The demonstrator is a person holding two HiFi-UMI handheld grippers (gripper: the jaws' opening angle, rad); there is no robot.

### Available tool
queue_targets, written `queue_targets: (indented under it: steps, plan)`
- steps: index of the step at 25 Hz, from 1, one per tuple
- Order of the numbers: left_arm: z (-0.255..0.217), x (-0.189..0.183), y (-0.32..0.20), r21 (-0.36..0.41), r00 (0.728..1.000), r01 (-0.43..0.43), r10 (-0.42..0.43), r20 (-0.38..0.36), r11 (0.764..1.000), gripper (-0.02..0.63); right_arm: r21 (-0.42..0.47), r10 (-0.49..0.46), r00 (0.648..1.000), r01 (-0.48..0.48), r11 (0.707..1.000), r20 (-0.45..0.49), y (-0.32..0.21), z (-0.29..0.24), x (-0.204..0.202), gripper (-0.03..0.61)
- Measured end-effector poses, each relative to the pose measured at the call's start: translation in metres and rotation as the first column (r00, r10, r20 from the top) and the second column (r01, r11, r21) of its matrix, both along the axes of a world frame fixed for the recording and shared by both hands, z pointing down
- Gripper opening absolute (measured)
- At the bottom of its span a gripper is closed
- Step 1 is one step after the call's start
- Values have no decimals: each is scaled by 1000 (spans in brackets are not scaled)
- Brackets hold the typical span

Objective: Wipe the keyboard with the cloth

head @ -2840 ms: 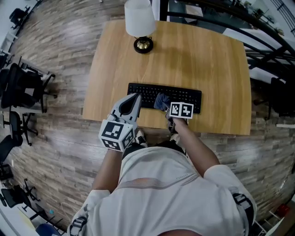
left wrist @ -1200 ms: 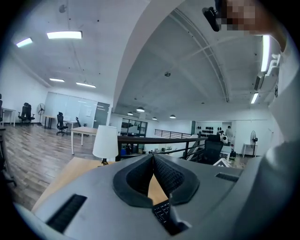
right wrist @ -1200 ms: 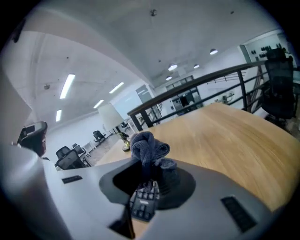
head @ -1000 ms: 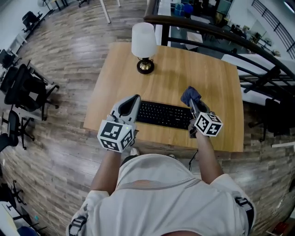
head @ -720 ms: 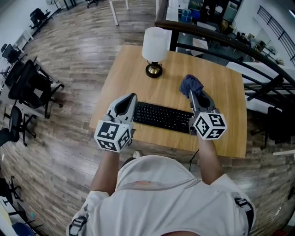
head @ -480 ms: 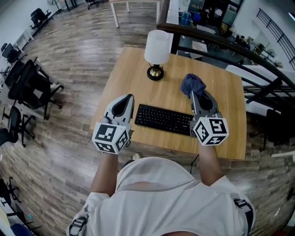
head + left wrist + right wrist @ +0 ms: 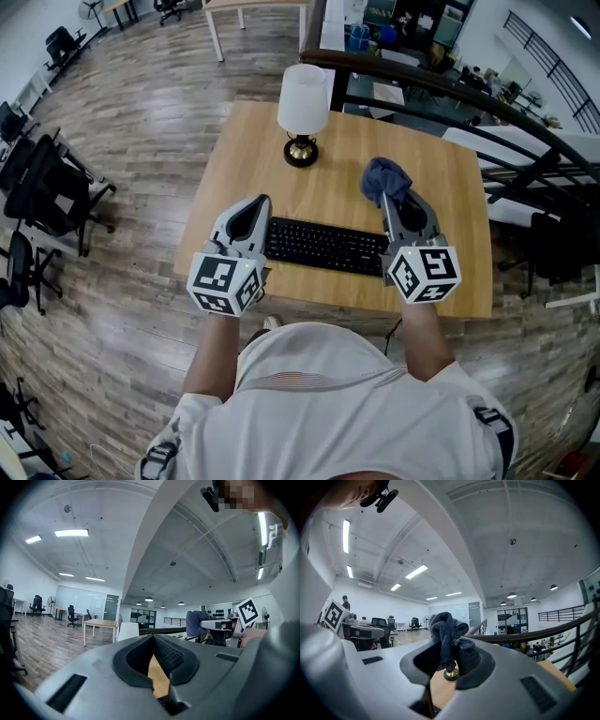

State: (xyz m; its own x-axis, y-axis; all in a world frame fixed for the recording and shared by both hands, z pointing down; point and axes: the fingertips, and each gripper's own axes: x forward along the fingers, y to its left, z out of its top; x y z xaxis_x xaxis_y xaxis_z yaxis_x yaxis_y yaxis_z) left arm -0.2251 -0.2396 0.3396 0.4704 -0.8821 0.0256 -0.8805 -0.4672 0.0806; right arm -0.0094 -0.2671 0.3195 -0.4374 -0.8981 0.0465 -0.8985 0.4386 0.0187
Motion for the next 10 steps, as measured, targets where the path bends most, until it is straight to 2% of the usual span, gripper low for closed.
queue_targets:
  steps: [10]
  plan:
    - [-1,15,-2,-2,999,-38,38,4,999,14,-17,21,1000,-21,1000,-2,-1,4,11,118]
